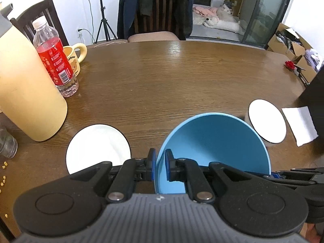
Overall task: Organize plates and bowls
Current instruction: 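Lift and carry the blue bowl with both grippers toward the plate stack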
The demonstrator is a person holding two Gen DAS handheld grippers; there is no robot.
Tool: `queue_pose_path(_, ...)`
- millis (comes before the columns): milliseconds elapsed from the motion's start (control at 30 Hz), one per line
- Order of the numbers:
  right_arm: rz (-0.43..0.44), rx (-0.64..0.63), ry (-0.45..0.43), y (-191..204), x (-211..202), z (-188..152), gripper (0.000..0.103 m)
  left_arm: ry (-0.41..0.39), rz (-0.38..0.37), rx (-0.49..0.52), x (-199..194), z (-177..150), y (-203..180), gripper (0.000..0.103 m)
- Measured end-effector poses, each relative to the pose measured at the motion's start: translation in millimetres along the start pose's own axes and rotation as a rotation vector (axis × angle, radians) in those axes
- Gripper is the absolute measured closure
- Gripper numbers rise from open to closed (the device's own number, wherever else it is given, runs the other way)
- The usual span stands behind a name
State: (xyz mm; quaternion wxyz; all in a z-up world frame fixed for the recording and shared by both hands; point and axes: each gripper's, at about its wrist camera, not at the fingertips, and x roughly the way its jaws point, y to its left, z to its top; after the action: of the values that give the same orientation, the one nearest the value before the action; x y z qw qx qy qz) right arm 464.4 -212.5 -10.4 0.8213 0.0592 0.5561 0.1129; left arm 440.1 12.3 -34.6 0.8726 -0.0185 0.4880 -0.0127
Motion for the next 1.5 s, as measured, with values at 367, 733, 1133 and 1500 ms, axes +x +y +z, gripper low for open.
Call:
queue_pose_path(367,-0.035,0.033,-0.033,-3,-30,-31,0.093,-0.018,-0.046,0.042,-28,-23,-15,0.093)
queue_pose_path(733,-0.067,0.071,-0.051,-10,-54,-62,0.093,-0.018,-0.084,0.087,-47,-45,-30,0.093)
queue_pose_path(1133,-0.109,0.128,-0.051,-26,-71,-100,0.093,0.016,-0.132,0.143,-54,-76,-51,0.093)
queue_pose_path(1500,-0.132,0.163,-0.023,-35,-76,-134,0.093,0.054,-0.149,0.189,-55,-104,-63,0.093)
